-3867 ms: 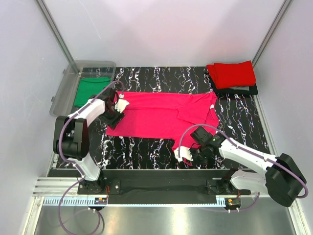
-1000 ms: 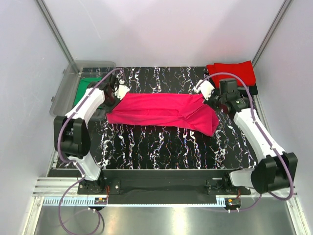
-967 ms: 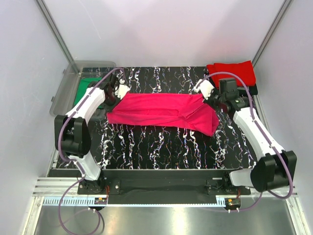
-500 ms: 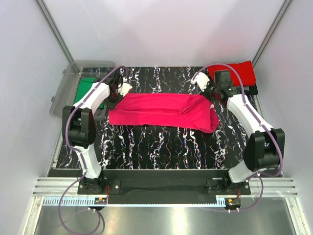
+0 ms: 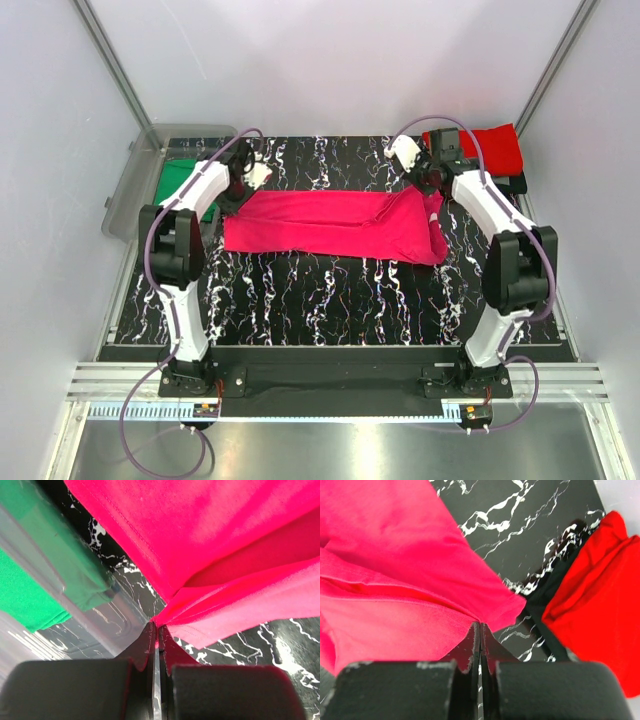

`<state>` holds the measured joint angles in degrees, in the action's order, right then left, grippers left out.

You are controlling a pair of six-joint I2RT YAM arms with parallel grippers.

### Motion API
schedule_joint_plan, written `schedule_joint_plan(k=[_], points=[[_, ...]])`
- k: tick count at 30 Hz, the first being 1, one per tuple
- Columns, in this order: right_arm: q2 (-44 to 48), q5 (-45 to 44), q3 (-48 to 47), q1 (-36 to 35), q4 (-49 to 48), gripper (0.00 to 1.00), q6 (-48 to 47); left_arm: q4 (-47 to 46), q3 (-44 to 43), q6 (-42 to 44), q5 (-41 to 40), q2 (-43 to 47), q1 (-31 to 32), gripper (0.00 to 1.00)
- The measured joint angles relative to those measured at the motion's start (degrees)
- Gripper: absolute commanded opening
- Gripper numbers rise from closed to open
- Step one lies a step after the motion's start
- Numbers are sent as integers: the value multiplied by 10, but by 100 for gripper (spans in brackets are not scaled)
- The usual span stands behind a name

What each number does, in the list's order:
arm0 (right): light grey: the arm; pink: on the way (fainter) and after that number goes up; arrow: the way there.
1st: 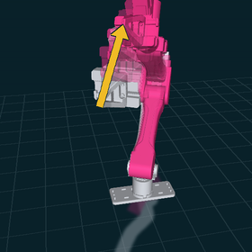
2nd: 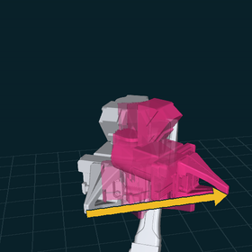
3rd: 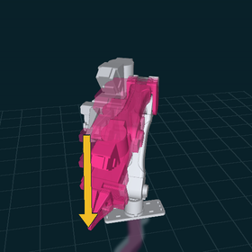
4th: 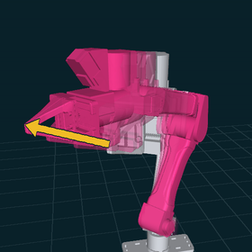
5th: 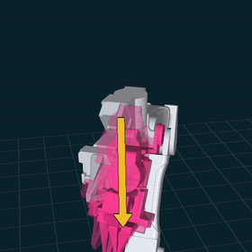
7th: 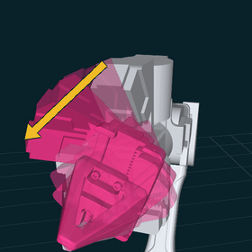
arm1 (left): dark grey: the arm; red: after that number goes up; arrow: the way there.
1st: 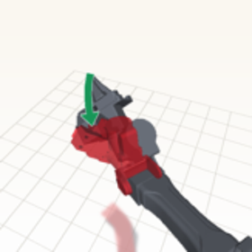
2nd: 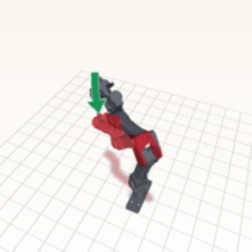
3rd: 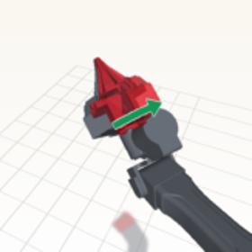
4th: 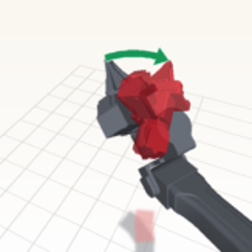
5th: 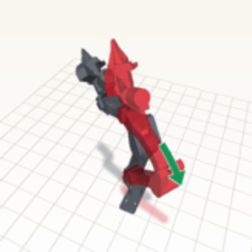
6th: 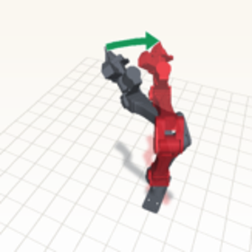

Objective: Fold and stack the t-shirts
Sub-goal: Fold the tshirt

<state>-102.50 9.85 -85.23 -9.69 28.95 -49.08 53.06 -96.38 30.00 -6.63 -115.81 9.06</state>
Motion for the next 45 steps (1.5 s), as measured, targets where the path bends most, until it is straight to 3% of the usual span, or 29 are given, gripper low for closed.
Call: schedule_joint_plan(k=[12,23,24,25,26,27,33,38,45], points=[[-124,2,-113,4,-7,0,0,0,-50,0,-14,-48,-1,0],[-149,2,-133,4,-6,0,1,5,-57,0,-24,-56,-1,0],[-150,2,-136,4,-6,1,2,5,-57,0,-25,-56,-1,5],[-151,2,-139,4,-7,8,4,5,-57,0,-27,-56,-1,35],[-153,2,-141,4,-7,19,7,6,-58,2,-29,-56,-1,52],[-155,2,-145,4,-7,24,13,8,-61,-1,-30,-57,-1,98],[-157,-14,-157,4,-19,42,65,-2,-75,-31,-10,-43,14,99],[-92,-24,-117,5,-28,45,108,-12,-59,-35,-3,38,11,99],[84,-12,54,11,-15,45,134,-37,87,-17,43,166,26,99]])
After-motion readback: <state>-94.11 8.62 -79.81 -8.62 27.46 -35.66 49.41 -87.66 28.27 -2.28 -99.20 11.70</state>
